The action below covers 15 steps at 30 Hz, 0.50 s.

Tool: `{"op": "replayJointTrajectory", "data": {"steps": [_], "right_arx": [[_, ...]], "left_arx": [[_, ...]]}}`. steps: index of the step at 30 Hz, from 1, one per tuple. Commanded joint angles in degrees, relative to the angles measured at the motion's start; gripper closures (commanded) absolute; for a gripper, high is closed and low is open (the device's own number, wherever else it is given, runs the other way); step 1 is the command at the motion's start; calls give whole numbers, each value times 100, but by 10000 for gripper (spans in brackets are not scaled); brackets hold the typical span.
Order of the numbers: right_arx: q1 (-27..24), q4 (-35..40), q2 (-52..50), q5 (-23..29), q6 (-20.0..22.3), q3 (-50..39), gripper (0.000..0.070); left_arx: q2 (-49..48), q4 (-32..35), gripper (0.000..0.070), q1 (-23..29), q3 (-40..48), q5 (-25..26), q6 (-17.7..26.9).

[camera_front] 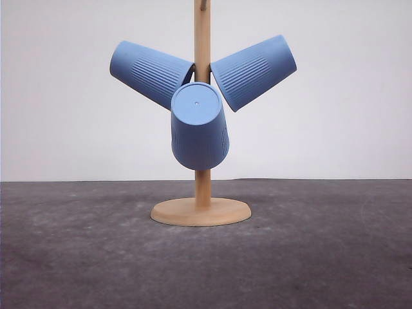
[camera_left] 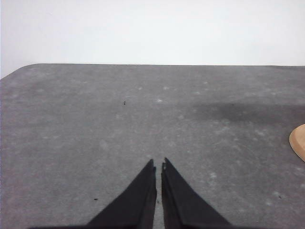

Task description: Place three cups

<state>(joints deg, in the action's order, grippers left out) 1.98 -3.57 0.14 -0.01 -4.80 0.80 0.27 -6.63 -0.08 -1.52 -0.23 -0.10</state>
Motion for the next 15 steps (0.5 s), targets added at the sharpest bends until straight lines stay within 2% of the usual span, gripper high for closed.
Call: {"op": "replayJointTrajectory", "data": {"steps": [1,15], "right_arx": [[17,79,4,2,-77,-13,688],[17,79,4,2,-77,-13,688]], "left_arx": [[0,46,700,-4,81,-22,-46],[0,46,700,-4,81,-22,-46]]}}
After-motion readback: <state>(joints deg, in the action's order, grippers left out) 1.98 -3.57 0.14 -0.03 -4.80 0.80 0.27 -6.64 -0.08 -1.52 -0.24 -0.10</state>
